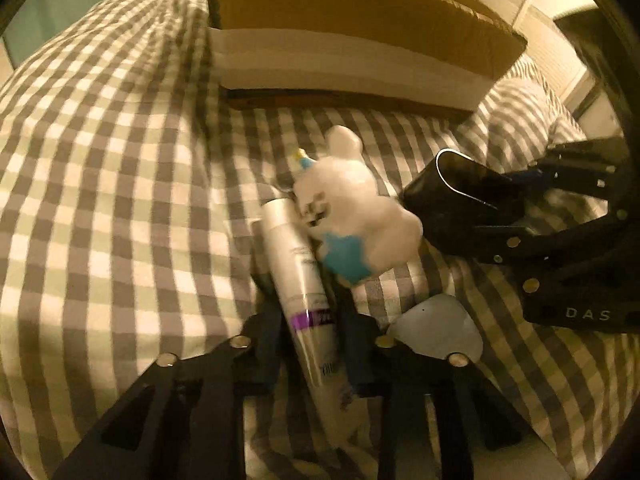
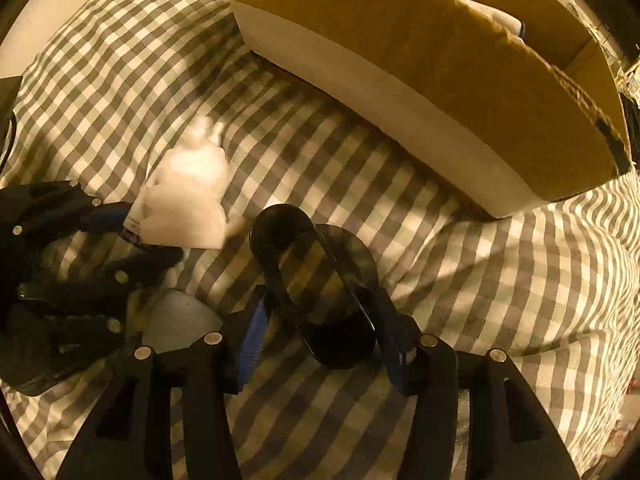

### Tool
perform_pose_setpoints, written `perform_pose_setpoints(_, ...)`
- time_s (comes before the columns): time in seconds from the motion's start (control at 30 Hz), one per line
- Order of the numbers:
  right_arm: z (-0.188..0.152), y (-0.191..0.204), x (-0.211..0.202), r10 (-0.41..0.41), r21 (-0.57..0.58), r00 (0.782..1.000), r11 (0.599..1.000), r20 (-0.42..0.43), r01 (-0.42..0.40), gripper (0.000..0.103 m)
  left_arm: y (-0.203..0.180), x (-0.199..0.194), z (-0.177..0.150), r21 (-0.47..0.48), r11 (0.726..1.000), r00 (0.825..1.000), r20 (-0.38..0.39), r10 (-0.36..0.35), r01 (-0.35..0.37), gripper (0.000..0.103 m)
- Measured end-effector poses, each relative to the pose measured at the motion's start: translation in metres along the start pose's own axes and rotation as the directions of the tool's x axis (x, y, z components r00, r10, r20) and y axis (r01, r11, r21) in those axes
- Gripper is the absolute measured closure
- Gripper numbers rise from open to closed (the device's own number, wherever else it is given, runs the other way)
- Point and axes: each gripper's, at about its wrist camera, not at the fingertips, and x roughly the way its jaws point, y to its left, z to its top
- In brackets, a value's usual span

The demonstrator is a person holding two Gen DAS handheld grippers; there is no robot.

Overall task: Organize objects
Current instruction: 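Grasp the white toothpaste tube with the left gripper while right grasps the black cup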

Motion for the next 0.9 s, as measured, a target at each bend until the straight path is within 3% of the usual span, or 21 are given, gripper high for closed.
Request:
perform_pose_setpoints(0.17, -0.004, 0.004, -0.009, -0.058, -0.019, 0.998, 0.998, 0.04, 0.059, 0.053, 0.0, -0.019, -0.008, -0.002, 1.0, 1.0, 0.015, -0.013, 0.013, 0.087)
perform_pose_setpoints(0.37, -0.014, 0.013, -0.038, -0.117, -0.035, 0.985, 0.992, 0.129, 0.122, 0.056, 0.007, -0.049, -0.022, 0.015, 0.999, 0.998, 0.043, -0.036, 0.035, 0.087)
perform_pose_setpoints(0.47, -0.018, 0.016, -0.054, -0.144, -0.014, 0.975, 0.989, 0.168, 0.149, 0.063, 0.006, -0.071, -0.022, 0.035, 0.998, 0.997, 0.068, -0.048, 0.046, 0.087)
perform_pose_setpoints(0.5, -0.02, 0.017, -0.059, -0.142, -0.008, 0.974, 0.989, 0.176, 0.145, 0.075, 0.007, -0.075, -0.022, 0.04, 0.998, 0.996, 0.078, -0.051, 0.048, 0.087)
perform_pose_setpoints(0.73, -0.042, 0.041, -0.086, -0.141, -0.019, 0.974, 0.989, 0.18, 0.147, 0.074, 0.026, -0.1, -0.024, 0.035, 0.997, 0.991, 0.112, -0.073, 0.07, 0.087)
perform_pose_setpoints(0.9, -0.049, 0.059, -0.092, -0.143, -0.003, 0.968, 0.989, 0.206, 0.147, 0.075, 0.016, -0.105, -0.024, 0.048, 0.996, 0.988, 0.126, -0.083, 0.078, 0.088)
